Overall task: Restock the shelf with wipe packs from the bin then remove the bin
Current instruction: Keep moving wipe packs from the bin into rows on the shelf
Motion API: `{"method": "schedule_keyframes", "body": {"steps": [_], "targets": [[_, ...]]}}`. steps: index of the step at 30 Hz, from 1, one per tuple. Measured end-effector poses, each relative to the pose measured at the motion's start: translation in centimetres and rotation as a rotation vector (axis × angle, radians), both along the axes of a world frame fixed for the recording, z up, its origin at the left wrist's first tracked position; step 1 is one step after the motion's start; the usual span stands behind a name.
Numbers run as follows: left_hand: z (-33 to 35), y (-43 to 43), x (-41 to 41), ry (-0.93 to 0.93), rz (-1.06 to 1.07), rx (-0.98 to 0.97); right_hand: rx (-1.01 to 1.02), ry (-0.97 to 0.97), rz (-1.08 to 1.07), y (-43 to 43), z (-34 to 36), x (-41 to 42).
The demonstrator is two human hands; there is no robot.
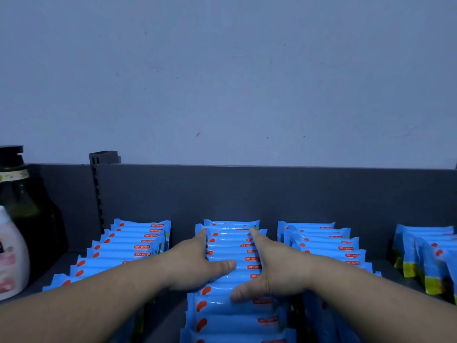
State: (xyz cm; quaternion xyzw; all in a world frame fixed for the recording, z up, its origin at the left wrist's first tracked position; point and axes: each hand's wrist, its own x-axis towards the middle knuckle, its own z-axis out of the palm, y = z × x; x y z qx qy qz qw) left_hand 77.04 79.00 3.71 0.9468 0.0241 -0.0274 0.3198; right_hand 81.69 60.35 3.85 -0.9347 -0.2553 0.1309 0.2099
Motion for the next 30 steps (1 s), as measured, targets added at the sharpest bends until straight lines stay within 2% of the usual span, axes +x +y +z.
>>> {"method": "schedule_keyframes", "body": {"steps": [8, 20, 25, 30], "targets": [[0.7, 0.6, 2.6, -0.001, 0.105, -0.032, -0.062, -0.011, -0.08, 0.3, 1.0, 2.5], [0.1, 1.0, 3.8, 0.031, 0.025, -0.065, 0.021, -0.007, -0.043, 1.2, 0.3, 3.1], [-0.3, 0.8, 4.4, 0.022, 0.009, 0.237, -0.035, -0.055, -0.067, 1.3, 0.5, 3.8], [-0.2, 0.6, 4.7, 0.073, -0.061, 0.329, -0.031, -0.044, -0.018, 1.2, 0.4, 3.6]]}}
